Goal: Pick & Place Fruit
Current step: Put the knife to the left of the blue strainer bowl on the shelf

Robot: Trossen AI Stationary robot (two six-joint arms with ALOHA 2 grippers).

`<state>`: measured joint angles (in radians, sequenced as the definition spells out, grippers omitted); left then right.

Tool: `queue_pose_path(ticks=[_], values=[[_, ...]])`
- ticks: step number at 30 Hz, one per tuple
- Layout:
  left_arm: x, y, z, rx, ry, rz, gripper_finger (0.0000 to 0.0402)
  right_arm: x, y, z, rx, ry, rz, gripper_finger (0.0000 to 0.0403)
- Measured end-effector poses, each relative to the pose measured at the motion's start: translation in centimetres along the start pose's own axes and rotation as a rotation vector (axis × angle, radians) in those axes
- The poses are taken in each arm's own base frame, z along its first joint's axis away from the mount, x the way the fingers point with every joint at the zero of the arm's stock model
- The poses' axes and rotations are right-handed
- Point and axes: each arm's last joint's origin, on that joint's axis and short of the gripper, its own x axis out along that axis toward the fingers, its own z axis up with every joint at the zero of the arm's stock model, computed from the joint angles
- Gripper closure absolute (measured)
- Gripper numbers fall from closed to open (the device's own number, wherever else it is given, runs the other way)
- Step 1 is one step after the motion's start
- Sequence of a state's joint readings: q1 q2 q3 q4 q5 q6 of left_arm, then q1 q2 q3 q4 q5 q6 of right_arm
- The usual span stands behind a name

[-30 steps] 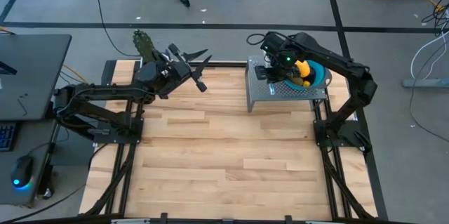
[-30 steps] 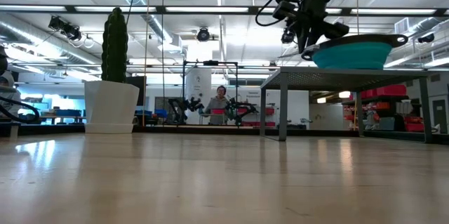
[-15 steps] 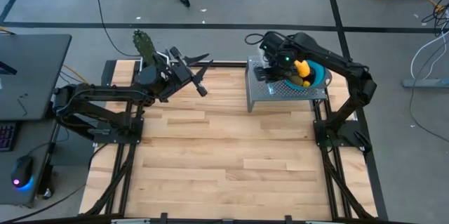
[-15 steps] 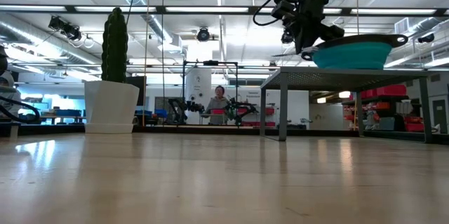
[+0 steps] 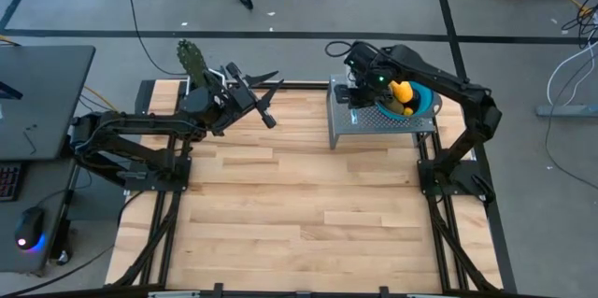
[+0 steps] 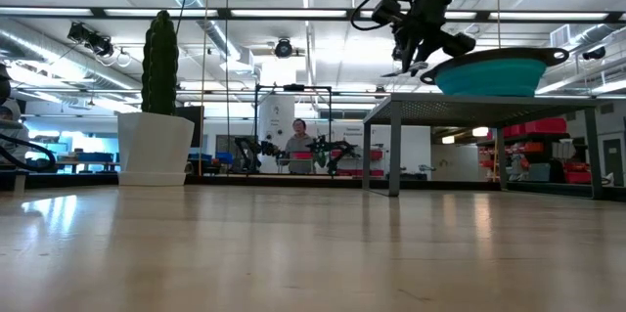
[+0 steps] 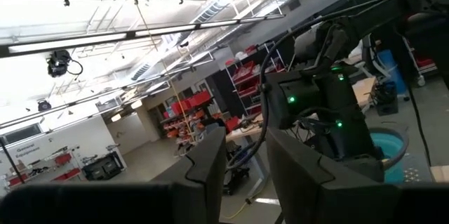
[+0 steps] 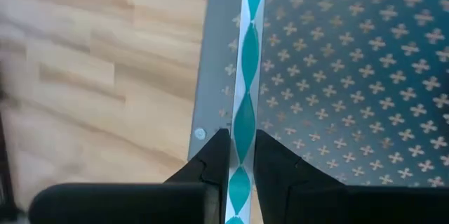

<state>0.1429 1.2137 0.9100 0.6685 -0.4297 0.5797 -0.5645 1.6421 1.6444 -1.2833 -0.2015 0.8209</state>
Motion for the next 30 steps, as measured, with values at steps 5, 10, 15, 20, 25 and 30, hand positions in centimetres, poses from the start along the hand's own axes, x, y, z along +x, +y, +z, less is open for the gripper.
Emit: queue_pose_path(ticks=[5, 10, 15, 20, 25, 30], values=[[0.0, 0.0, 0.0, -0.001, -0.002, 0.000, 0.0290, 0.1, 0.3, -0.5, 0.076, -0.036, -0.053, 0.0352], [0.0, 0.0, 0.0, -0.008, -0.009, -0.009, 0.0290, 0.2, 0.2, -0.5, 0.129, -0.034, -0.058, 0.0352], [0.0, -0.1, 0.1, -0.020, -0.016, -0.021, 0.0290, 0.2, 0.3, -0.6, 0.131, -0.032, -0.059, 0.0352], [0.0, -0.1, 0.0, -0.018, -0.016, -0.022, 0.0290, 0.3, 0.5, -1.1, 0.101, -0.049, -0.101, 0.0352], [0.0, -0.1, 0.0, -0.019, -0.016, -0.022, 0.0290, 0.4, 0.6, -1.4, 0.075, -0.068, -0.126, 0.0352], [0.0, -0.1, 0.0, -0.019, -0.016, -0.022, 0.0290, 1.5, 0.6, -2.0, 0.050, -0.041, -0.152, 0.0352]])
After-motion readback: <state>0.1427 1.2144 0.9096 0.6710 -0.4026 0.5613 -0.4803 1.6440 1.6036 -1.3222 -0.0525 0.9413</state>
